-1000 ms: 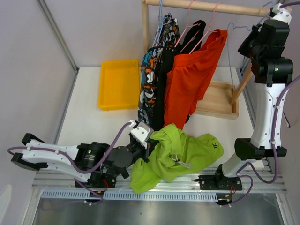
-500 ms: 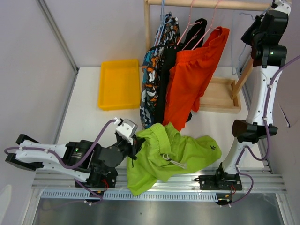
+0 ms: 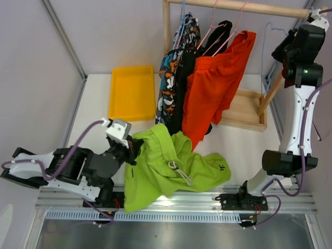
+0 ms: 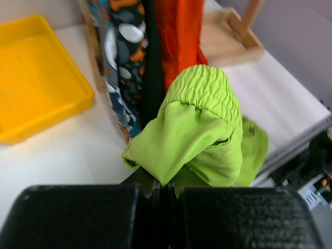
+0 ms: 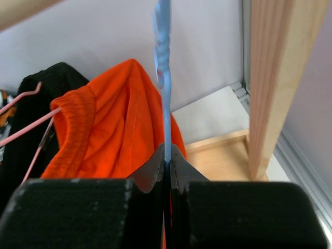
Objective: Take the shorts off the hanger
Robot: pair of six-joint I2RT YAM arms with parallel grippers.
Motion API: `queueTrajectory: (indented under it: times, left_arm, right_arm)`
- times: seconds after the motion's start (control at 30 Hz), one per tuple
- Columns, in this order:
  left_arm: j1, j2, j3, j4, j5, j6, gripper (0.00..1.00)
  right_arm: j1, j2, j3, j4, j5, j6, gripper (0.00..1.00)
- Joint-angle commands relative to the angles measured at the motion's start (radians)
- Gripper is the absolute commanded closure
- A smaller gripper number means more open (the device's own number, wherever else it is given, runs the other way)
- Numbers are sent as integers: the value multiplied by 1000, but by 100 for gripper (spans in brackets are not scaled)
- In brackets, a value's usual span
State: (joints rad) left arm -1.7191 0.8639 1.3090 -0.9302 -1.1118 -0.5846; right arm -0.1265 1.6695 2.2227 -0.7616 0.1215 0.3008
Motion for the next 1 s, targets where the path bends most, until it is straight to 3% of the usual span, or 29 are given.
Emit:
queueTrajectory:
  times: [0.0,0.03,0.07,0.13,0.17,0.3,0.33,0.37,0.47,0.5,0.6,0.83,0.87,0.9,0.97]
  left_arm:
    - [4,-23,111,25,-170,121,100]
    - [10,-34,131,62,-199,164,100]
    - [13,-43,147,108,-210,275,100]
    - [15,-71,154,300,-239,411,100]
    - [15,-77,153,373,-243,549,100]
    - [15,-69,164,675,-261,860,100]
    - [15,-62,161,844,-267,937,100]
    - [15,-46,157,960,-285,1133,100]
    - [15,-25,170,1390,-273,1503,100]
    - [16,-11,180,1448,-241,1561,100]
    - [30,17,278,1481,-179,1632,100]
    - [39,162,555,1335,-94,1651,100]
    - [62,191,593,1355,-105,1716,100]
    - [161,225,610,1382,-123,1739,100]
    - [298,317,666,1264,-157,1679,100]
  right_arm:
    - [4,-83,-15,-59,24,24,78]
    - [4,-93,-18,-79,23,26,34]
    - [4,-105,-26,-84,23,26,13]
    - [4,-152,-64,-84,39,18,1]
    - [4,-186,-80,-81,47,8,1]
    - [4,-246,-138,-76,86,-11,0]
    - [4,-270,-147,-77,89,-11,1]
    - [4,-286,-168,-77,93,-8,1]
    - [4,-330,-181,-103,89,4,0]
    - [4,-343,-182,-116,90,8,1]
    - [4,-413,-233,-133,105,12,1]
    - [4,-533,-301,-120,-6,24,1]
    - [4,-533,-293,-126,-49,23,1]
    - [4,-528,-285,-134,-65,23,1]
    - [4,-525,-264,-150,-109,17,0]
